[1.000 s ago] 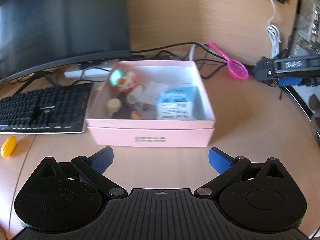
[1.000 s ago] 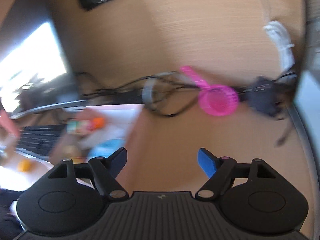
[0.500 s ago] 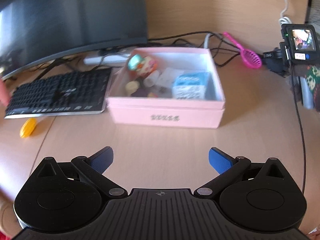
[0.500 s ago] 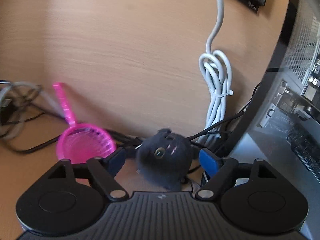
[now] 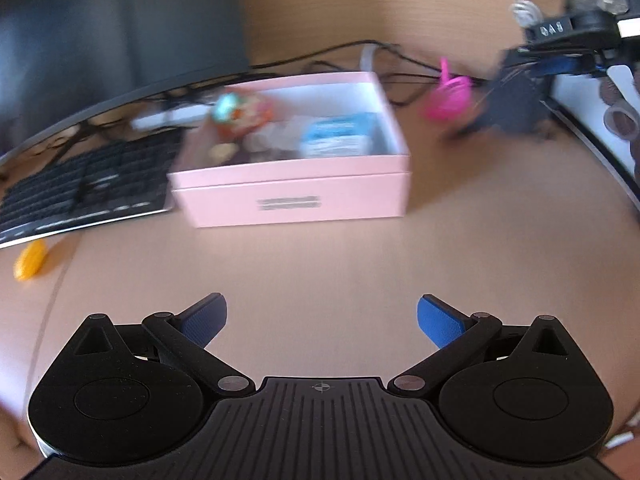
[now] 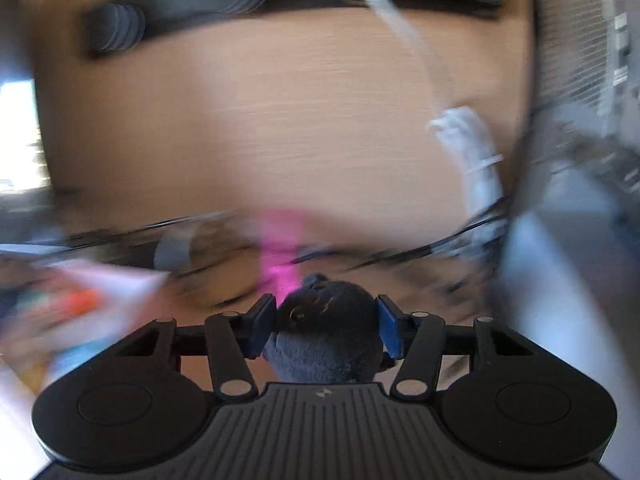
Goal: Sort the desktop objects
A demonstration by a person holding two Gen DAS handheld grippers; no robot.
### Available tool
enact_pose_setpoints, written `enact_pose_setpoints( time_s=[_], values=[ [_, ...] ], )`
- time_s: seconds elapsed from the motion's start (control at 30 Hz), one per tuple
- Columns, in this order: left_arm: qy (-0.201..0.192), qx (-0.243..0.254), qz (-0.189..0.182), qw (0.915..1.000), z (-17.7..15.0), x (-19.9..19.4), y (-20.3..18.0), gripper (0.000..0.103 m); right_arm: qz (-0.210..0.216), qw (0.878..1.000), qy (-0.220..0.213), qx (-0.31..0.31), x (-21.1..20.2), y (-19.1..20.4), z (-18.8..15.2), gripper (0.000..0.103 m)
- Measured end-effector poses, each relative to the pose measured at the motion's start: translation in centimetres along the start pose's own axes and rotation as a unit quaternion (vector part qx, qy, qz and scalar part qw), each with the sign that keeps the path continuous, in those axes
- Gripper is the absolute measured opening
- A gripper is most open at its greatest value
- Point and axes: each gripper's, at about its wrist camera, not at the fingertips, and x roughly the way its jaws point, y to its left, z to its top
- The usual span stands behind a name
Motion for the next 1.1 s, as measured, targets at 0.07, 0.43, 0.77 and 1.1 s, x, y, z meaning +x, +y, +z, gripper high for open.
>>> enact_pose_setpoints(
  time_s=[0.07, 0.43, 0.77, 1.1],
  values=[
    [-0.006, 0.01, -0.02, 0.9997, -0.1, -0.3, -0.7, 0.103, 0.095, 0.995, 0.027, 0.002, -2.8, 1.6, -1.1, 0.046],
    [0.008, 0.021, -0.024, 0.9995, -1.4, -0.5, -1.4, 0.103, 0.152, 0.985, 0.062, -0.048, -4.9, 4.9, -4.8, 0.054],
    [0.02, -0.008, 0.014, 0.9997, -2.2, -1.3, 0.1, 0.103, 0.01, 0.956, 0.011, -0.293, 3.9, 7.2, -5.3, 0.031],
    [0.044, -0.088, 0.041, 0.9943, -3.9, -2.7, 3.5, 0.103, -0.01, 0.927, 0.033, -0.374, 9.1, 9.5, -5.5, 0.005]
  ],
)
